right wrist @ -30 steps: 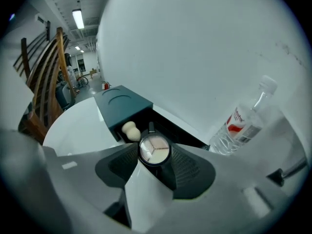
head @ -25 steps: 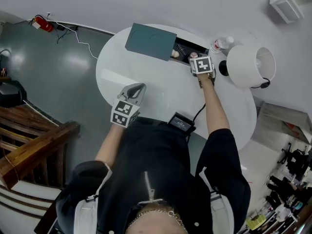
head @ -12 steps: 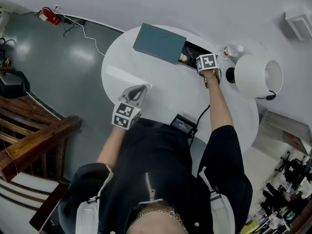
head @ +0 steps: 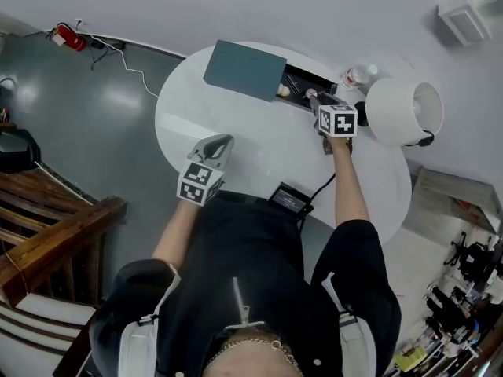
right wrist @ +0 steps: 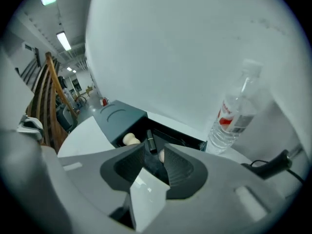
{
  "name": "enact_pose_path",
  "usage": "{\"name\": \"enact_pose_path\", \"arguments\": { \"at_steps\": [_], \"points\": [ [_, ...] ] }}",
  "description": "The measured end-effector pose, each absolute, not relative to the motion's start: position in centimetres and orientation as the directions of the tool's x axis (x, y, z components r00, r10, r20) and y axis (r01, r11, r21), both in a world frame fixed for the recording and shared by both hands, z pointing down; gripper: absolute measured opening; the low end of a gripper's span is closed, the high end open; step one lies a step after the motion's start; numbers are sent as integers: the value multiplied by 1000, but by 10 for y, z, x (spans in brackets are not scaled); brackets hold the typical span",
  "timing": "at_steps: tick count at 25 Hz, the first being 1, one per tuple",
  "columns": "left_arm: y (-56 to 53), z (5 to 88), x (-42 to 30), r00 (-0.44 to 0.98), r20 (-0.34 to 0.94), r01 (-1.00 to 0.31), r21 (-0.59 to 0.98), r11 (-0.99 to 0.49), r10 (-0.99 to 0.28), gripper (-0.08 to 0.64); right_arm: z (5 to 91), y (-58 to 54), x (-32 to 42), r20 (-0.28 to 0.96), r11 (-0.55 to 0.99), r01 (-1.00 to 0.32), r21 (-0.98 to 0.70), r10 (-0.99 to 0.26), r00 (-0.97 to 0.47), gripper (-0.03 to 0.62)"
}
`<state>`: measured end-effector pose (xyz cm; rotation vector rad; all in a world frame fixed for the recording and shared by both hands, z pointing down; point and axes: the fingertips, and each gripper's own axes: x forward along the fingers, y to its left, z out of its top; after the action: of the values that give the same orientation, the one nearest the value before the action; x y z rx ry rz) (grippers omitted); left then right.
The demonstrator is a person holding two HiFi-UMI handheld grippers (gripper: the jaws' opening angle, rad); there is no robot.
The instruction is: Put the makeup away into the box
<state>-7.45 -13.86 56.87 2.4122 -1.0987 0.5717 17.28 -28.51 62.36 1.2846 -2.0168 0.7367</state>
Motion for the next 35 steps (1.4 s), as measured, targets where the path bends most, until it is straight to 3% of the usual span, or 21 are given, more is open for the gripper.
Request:
{"name": "enact_pose_path", "arguments": {
  "at_steps": [4,8,17,35],
  "points": [
    [-143,556,-61,634,482,-749,188,-635,-605,15,591,-244,170,659,381,-912,-149,-649,-379,5],
    [-146,543,-45,667,446,-718,172,-674,-597,15,563,-209,172,602,371,-926,-63,-726,-332,5],
    [-141,522,-25,712,393,-674,151,-723,-581,15,506,-149,159,446,344,-938,-48,-833,-328,5],
    [-129,523,-9,742,403,-629,144,-764,-535,15,510,-129,156,456,319,-946,-58,-834,-310,5]
  ]
}}
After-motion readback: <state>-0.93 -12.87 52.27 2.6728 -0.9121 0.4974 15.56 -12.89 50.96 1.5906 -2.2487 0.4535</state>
